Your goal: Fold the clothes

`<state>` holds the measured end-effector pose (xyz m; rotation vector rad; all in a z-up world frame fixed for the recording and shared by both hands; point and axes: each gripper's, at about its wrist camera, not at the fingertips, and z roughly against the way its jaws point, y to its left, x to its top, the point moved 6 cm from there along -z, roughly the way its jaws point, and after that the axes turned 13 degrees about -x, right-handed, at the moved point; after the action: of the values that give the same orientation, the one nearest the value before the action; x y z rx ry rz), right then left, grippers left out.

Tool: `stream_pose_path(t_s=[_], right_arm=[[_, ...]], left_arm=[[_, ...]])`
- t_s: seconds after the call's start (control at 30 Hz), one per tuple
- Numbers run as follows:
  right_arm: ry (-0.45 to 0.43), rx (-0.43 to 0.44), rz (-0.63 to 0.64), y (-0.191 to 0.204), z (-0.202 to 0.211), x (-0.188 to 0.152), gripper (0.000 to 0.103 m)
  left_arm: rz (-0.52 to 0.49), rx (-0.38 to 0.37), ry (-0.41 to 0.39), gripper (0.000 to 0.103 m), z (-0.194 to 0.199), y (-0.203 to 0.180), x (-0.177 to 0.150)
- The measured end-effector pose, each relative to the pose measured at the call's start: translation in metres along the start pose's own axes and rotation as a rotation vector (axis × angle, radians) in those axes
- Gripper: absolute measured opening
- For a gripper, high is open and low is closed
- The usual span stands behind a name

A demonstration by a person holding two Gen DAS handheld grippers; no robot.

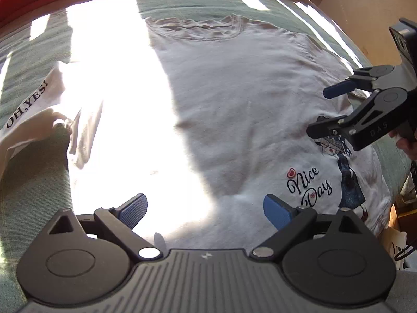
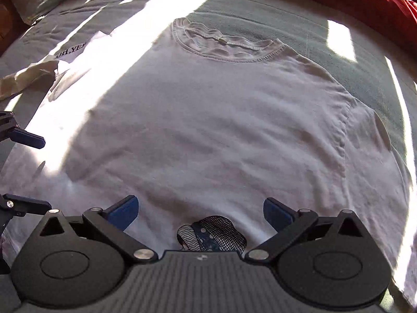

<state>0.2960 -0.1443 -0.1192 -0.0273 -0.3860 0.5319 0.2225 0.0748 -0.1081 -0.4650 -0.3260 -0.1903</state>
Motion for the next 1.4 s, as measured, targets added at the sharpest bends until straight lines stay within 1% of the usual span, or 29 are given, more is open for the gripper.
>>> stream_pose_path(t_s=[0.1,0.17,0.23,0.27,0.3,0.37,0.4,0.43,0.57,0.67,0.7,0.73,0.8,0.9,0.93,1.0,1.03,1.07,1.23,1.4], right_arm=[[-0.017,0.042,0.037,0.022,0.002,0.017,0.103],[-0.026,0.069,0.053,0.037,0.004,0.026,0.103],[-0.031,0.094,0.068,0.054,0.006,0.034,0.103],[-0.032,0.106,0.076,0.061,0.007,0.037,0.103],[-0.031,0.117,0.083,0.068,0.007,0.041,0.103],[-0.026,0.138,0.095,0.081,0.007,0.047,0.103],[-0.023,0.147,0.1,0.087,0.007,0.05,0.103],[-0.019,0.156,0.105,0.093,0.006,0.054,0.103],[-0.012,0.167,0.129,0.115,0.005,0.068,0.103],[-0.005,0.171,0.14,0.127,0.002,0.079,0.103],[-0.001,0.173,0.142,0.131,0.0,0.082,0.103],[0.001,0.174,0.142,0.134,-0.001,0.085,0.103],[0.005,0.177,0.141,0.14,-0.003,0.09,0.103],[0.009,0.177,0.141,0.149,-0.005,0.097,0.103],[0.009,0.179,0.142,0.152,-0.005,0.099,0.103],[0.008,0.181,0.144,0.158,-0.005,0.102,0.103],[0.009,0.182,0.146,0.16,-0.004,0.103,0.103],[0.01,0.183,0.149,0.162,-0.004,0.103,0.103],[0.02,0.168,0.159,0.166,-0.009,0.103,0.103],[0.04,0.169,0.144,0.166,-0.016,0.101,0.103]], left_arm=[[0.173,0.073,-0.075,0.09,0.037,0.056,-0.003],[0.308,0.131,-0.131,0.077,0.062,0.098,-0.012],[0.444,0.182,-0.193,0.069,0.086,0.137,-0.024],[0.533,0.204,-0.241,0.065,0.1,0.159,-0.034],[0.619,0.223,-0.29,0.063,0.113,0.18,-0.044],[0.786,0.24,-0.409,0.057,0.135,0.215,-0.065],[0.87,0.247,-0.473,0.056,0.145,0.231,-0.076],[0.943,0.248,-0.53,0.056,0.152,0.245,-0.087],[1.147,0.192,-0.711,0.056,0.158,0.28,-0.122],[1.298,0.147,-0.848,0.053,0.163,0.307,-0.149],[1.334,0.131,-0.885,0.053,0.163,0.314,-0.155],[1.336,0.118,-0.903,0.053,0.162,0.318,-0.155],[1.321,0.121,-0.915,0.053,0.162,0.323,-0.152],[1.297,0.157,-0.895,0.053,0.166,0.328,-0.147],[1.289,0.168,-0.889,0.052,0.168,0.33,-0.145],[1.273,0.191,-0.875,0.037,0.171,0.334,-0.141],[1.265,0.203,-0.868,0.02,0.173,0.335,-0.139],[1.257,0.214,-0.861,0.014,0.175,0.337,-0.137],[1.183,0.289,-0.801,0.013,0.195,0.337,-0.129],[1.157,0.303,-0.706,0.016,0.197,0.341,-0.131]])
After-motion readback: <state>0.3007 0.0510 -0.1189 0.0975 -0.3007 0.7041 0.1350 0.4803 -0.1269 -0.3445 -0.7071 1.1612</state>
